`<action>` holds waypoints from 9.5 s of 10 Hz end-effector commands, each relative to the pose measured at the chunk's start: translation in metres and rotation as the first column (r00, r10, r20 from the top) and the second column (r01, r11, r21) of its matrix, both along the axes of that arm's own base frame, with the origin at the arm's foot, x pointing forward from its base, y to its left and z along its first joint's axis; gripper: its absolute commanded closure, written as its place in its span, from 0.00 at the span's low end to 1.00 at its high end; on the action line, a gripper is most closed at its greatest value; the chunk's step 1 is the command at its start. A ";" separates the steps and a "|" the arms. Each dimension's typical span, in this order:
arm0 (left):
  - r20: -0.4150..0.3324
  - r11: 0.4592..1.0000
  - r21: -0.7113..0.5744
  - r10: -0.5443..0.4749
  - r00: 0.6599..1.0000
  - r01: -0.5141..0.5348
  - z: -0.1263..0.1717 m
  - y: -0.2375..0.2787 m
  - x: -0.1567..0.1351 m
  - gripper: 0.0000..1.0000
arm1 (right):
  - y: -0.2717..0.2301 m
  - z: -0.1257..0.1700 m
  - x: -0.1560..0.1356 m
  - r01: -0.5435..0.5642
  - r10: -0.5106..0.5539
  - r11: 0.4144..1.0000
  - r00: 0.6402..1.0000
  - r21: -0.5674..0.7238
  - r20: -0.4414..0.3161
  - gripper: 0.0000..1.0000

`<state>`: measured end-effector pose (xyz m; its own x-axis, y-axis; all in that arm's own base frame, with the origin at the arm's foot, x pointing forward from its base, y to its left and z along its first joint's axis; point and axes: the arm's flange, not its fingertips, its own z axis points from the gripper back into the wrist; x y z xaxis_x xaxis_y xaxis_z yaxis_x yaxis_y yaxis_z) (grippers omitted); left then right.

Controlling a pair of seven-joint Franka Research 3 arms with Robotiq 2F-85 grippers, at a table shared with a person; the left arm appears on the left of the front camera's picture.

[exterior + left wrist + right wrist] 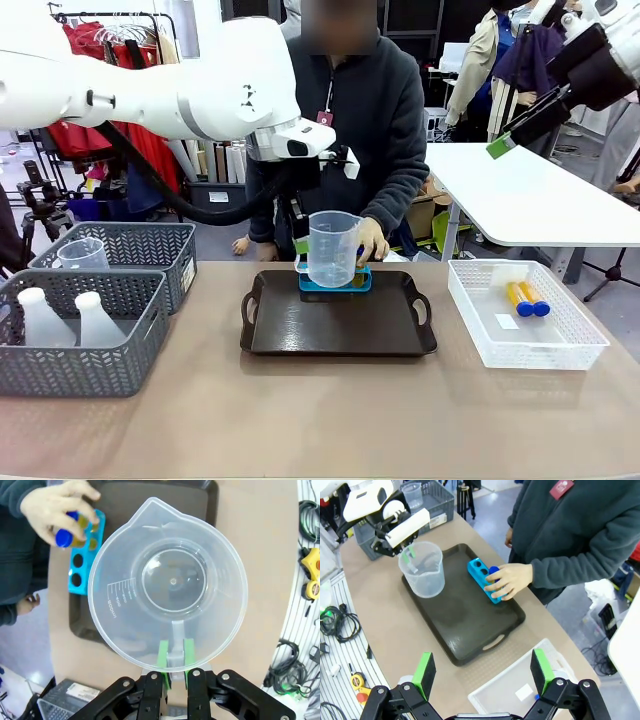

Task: Prepare the laboratory tools.
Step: Pick up one Large Measuring Cup and place it on the Handle tray, then pick up one Small flask and place it on the Handle tray.

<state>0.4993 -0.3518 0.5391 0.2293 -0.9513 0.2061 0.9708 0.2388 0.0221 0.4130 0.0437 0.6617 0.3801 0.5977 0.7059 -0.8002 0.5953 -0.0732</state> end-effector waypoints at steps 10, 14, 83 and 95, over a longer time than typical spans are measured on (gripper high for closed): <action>0.002 0.999 0.040 0.004 1.000 -0.004 0.005 0.014 0.012 1.00 | -0.001 0.001 0.001 -0.013 0.013 1.000 1.000 0.024 0.004 0.00; -0.007 0.996 0.070 -0.049 0.999 0.050 -0.028 -0.047 0.027 1.00 | -0.001 0.001 0.001 -0.013 0.013 1.000 1.000 0.024 0.004 0.00; -0.023 0.158 0.028 0.987 0.158 -0.987 -0.033 0.324 -0.060 0.00 | -0.001 0.001 0.001 -0.013 0.013 1.000 1.000 0.024 0.004 0.00; -0.034 0.099 0.076 0.995 0.096 -0.992 -0.081 0.341 -0.043 0.00 | -0.001 0.001 0.001 -0.013 0.013 1.000 1.000 0.024 0.004 0.00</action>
